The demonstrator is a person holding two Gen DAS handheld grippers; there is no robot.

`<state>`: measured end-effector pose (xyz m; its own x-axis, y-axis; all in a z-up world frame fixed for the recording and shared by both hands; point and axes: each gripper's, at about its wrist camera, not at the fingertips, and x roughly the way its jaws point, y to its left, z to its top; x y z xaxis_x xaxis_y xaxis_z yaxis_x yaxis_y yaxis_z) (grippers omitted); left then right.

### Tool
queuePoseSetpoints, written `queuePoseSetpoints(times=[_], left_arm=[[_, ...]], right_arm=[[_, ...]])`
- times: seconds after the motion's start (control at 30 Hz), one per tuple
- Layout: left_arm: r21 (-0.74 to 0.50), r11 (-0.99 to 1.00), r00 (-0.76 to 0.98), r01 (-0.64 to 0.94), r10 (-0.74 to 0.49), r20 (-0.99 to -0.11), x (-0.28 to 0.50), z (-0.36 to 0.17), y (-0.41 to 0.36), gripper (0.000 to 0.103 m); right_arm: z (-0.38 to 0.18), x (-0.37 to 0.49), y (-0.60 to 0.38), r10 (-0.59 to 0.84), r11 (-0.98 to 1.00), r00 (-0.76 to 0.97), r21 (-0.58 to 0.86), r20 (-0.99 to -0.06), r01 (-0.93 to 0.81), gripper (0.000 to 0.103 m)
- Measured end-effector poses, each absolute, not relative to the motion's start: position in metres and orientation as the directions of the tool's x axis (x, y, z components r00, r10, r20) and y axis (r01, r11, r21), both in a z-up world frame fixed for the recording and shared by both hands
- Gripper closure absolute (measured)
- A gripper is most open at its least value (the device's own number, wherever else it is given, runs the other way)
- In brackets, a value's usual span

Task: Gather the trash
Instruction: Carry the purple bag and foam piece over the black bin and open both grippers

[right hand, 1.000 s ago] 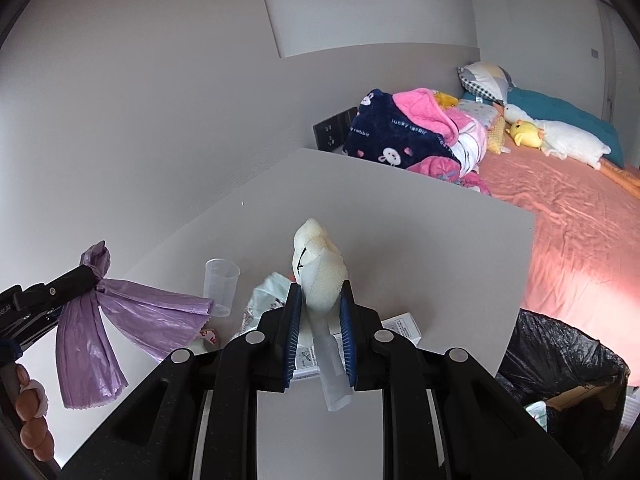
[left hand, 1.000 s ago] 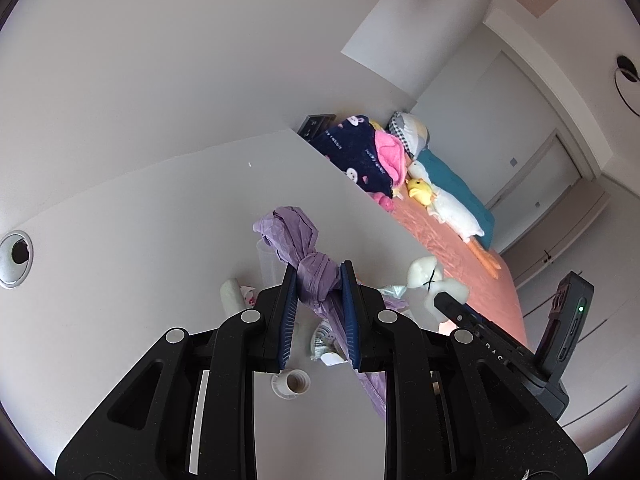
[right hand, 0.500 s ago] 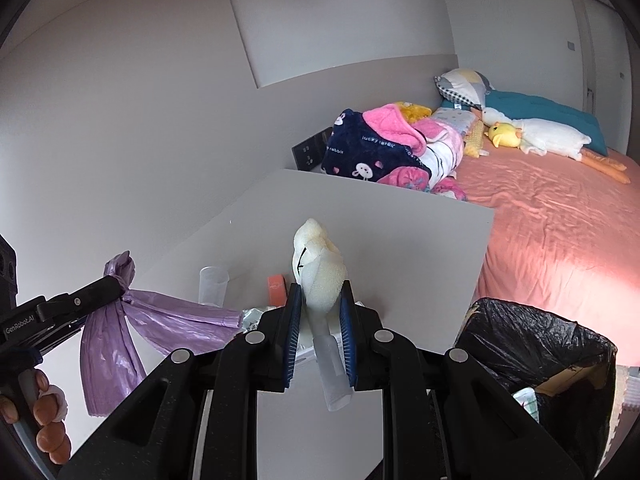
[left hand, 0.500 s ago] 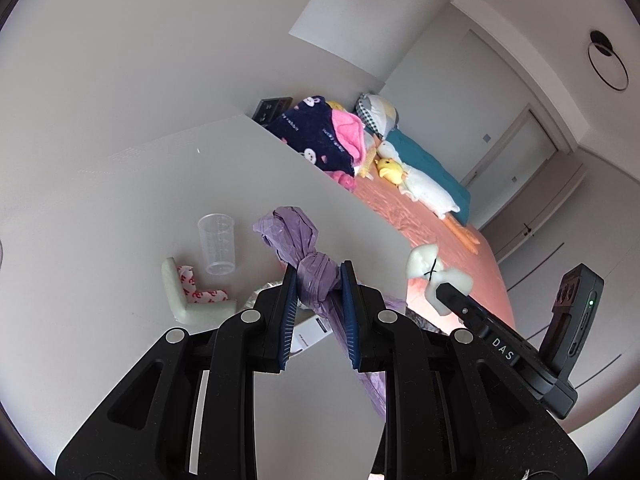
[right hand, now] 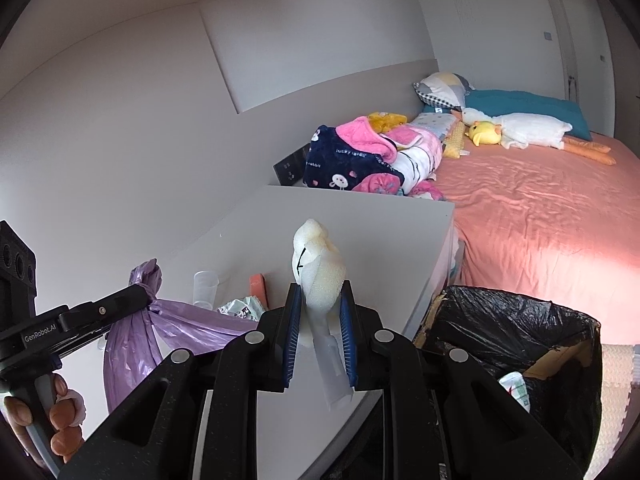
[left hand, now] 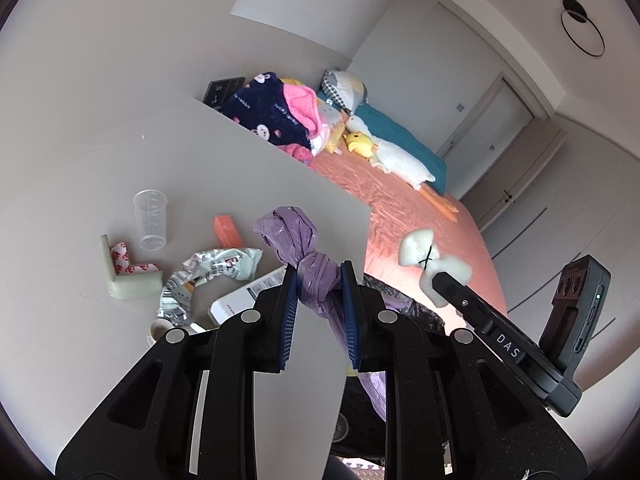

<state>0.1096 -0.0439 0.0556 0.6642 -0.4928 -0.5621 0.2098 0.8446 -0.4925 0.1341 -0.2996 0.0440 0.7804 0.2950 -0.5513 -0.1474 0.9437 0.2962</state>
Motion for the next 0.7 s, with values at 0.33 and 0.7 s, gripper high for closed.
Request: queuePoseSetpoints(times=[0.33,0.7], left_arm=[[-0.480,0.833,0.614,0.275,-0.537,-0.579,0.107,0.049,-0.091,0.082],[-0.462,0.818,0.546,0.342,-0.573,-0.611,0.113,0.037,-0.138,0.082]], right_arm=[[0.036,0.113,-0.334,0.270,0.946,0.788,0.306,-0.554,-0.109,0.082],[0.027,0.097,-0.375,0.217,0.946,0.798,0.322,-0.562,-0.031,0.082]])
